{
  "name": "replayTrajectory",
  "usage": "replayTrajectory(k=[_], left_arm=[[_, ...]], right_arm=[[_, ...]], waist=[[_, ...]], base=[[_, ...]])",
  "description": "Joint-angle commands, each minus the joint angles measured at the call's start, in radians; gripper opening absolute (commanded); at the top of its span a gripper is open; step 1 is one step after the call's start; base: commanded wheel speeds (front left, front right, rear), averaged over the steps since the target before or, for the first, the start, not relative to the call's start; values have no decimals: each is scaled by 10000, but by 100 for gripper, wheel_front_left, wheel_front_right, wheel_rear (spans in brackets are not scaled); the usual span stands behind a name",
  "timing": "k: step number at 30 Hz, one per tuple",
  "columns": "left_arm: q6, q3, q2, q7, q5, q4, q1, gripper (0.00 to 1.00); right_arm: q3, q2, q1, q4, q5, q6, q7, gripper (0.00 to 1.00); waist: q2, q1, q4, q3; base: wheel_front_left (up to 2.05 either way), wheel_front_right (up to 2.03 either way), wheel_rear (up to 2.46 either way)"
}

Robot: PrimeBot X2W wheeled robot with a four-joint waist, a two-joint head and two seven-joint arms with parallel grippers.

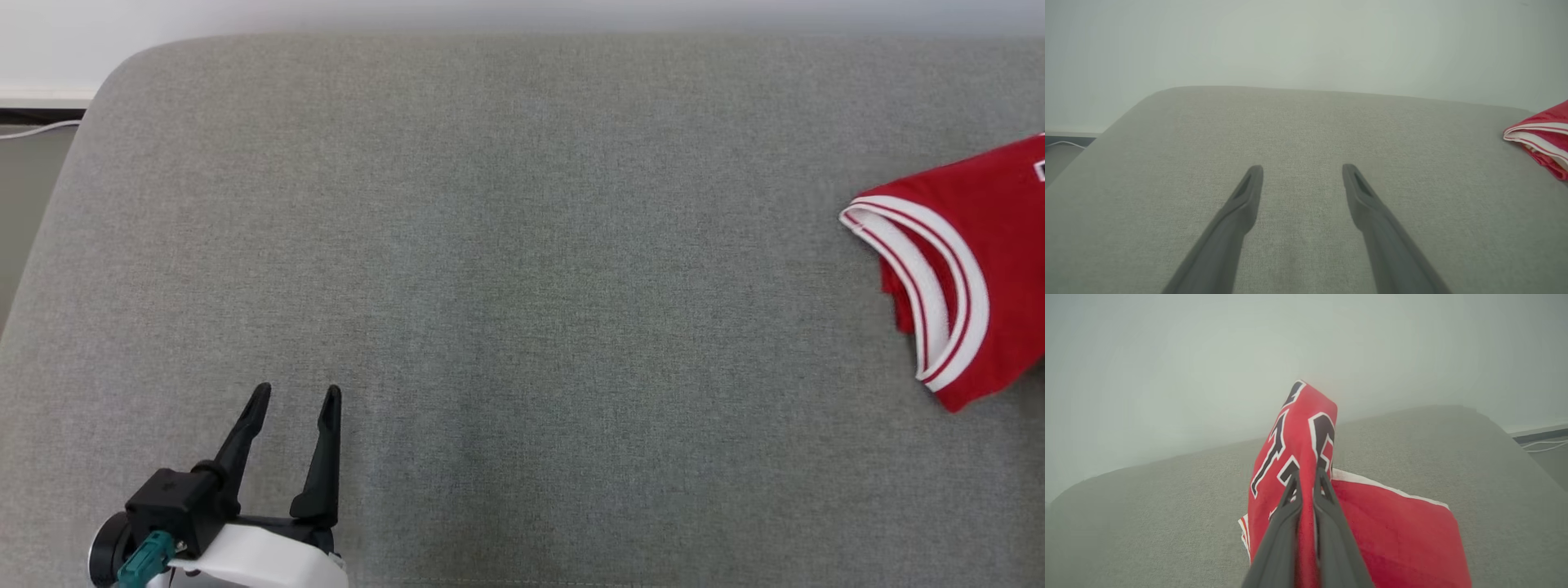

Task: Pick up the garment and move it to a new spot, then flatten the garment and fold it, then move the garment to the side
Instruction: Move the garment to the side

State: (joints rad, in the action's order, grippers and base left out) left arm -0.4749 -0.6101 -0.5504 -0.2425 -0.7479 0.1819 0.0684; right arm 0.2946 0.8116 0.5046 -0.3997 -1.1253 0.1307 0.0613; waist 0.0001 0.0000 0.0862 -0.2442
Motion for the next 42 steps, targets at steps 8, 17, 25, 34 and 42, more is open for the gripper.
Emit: replayTrajectory(k=[8,17,25,34,42], left_arm=[[180,469,-530,-4,224,365,845,100],[330,615,-720,8,271,508,1205,100],[415,644,-764,23,253,441,1369,100],[386,803,-734,-23,131,194,1231,100],[312,1216,-606,-108,-99,-139,827,100]], right_arm=[[-1304,494,408,-1678,872,0,-421,0],[-2342,-187,1045,-3945,2183,0,-1461,42],[-2635,-1092,1280,-4912,2841,0,-2226,100],[-3227,-1455,659,-4423,3636,0,-3142,100],[-4630,-3178,-921,-1423,6130,0,-3226,100]], waist=[[-1,0,179,-1040],[-1,0,315,-2044],[-1,0,104,-2095],[-1,0,-95,-1238],[-1,0,-20,27]], base=[[0,0,0],[0,0,0],[0,0,0],[0,0,0],[0,0,0]])
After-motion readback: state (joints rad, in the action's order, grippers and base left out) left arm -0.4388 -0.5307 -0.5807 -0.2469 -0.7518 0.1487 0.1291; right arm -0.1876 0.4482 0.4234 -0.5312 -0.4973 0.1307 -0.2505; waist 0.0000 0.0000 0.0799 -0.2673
